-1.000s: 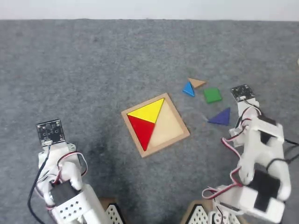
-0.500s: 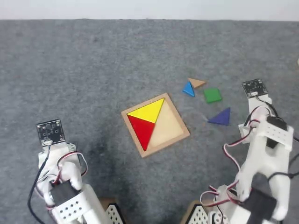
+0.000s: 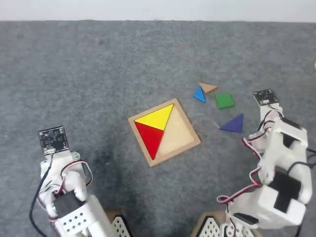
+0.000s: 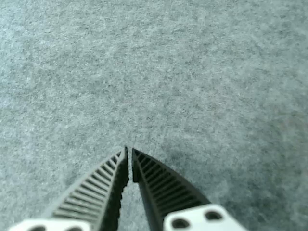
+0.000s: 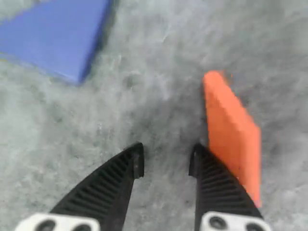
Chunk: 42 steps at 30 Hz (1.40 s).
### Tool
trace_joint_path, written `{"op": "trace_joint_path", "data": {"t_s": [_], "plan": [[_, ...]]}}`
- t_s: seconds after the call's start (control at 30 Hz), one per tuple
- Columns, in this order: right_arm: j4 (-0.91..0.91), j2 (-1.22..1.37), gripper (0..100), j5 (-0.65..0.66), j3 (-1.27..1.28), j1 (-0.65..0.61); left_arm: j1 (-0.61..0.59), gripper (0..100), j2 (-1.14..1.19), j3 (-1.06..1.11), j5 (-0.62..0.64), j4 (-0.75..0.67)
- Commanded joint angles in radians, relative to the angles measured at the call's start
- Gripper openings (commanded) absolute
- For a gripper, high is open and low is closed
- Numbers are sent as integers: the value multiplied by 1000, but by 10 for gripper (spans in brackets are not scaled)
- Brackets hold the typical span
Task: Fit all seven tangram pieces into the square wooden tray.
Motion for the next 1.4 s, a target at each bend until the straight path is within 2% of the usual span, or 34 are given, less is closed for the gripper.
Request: {"op": "trace_joint_path", "data": {"t_s": [0.0,0.2,0.3,0.43,1.07,1.37], "plan": [[-12,19,170,23,-38,12,6,15,-5,-7,-11,8],[-13,-119,170,54,48,12,6,15,-5,-7,-11,8],[-19,-237,170,18,55,56,6,15,-5,-7,-11,8],[-15,-291,170,5,32,54,6,15,-5,-7,-11,8],[-21,61,170,12,-152,54,6,15,-5,-7,-11,8],[-12,70,167,163,-15,31,6,15,-5,-7,-11,8]]}}
